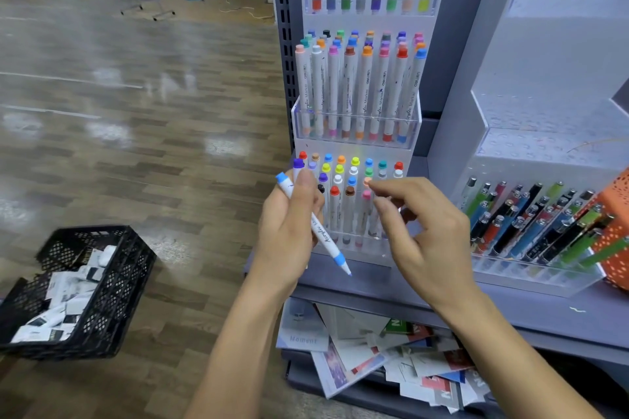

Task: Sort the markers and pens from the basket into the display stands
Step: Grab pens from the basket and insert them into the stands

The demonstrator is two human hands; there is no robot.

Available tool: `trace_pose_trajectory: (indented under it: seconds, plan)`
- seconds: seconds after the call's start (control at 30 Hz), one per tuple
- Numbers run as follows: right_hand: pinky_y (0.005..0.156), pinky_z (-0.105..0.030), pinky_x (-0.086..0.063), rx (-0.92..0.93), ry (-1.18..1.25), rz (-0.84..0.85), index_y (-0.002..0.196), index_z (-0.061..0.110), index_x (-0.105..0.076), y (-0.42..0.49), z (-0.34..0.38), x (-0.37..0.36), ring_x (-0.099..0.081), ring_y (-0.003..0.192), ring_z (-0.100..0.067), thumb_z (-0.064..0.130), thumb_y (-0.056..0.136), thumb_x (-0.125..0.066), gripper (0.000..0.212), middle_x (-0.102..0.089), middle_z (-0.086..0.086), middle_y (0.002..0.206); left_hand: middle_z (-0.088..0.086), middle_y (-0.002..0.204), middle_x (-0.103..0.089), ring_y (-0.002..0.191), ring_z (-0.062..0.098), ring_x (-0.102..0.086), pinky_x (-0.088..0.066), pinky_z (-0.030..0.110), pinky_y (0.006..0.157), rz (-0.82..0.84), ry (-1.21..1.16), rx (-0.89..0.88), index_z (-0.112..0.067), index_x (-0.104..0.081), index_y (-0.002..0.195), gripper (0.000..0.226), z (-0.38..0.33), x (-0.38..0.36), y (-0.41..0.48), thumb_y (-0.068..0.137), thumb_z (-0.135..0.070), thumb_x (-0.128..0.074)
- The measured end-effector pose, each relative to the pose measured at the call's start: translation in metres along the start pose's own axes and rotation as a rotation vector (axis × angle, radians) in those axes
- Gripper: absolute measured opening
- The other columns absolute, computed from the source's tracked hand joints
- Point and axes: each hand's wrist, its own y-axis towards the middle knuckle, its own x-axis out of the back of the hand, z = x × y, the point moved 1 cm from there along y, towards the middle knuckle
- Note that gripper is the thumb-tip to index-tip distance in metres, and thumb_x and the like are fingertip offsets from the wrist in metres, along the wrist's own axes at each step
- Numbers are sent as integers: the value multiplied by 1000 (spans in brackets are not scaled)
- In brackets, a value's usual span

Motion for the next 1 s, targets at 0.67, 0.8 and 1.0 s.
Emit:
trace_pose_trajectory:
  seconds: [0.67, 0.8, 1.0]
  plan:
    - [73, -14, -50, -21, 165, 354, 140, 32, -35, 5, 20, 16, -58, 83, -7, -4, 78, -64, 77, -53, 11, 108, -15, 67, -54, 58, 5, -48, -39, 29, 59, 169, 260, -72, -26, -52, 83, 24, 1, -24, -3, 93, -44, -39]
    - [74, -12, -50, -51, 100, 157, 135, 32, -32, 13, 8, 25, -58, 86, -6, -6, 80, -66, 75, -52, 16, 102, -8, 69, -49, 55, 8, -41, -38, 26, 51, 139, 112, -28, -26, -60, 86, 24, 2, -18, -2, 89, -33, -37]
    - [77, -6, -46, -9, -37, 128, 130, 27, -35, 7, -6, 20, -56, 82, -7, -7, 79, -67, 69, -51, 9, 98, -7, 62, -48, 52, 8, -42, -41, 25, 49, 147, 140, -148, -30, -56, 113, 28, -4, -14, -4, 96, -34, -34]
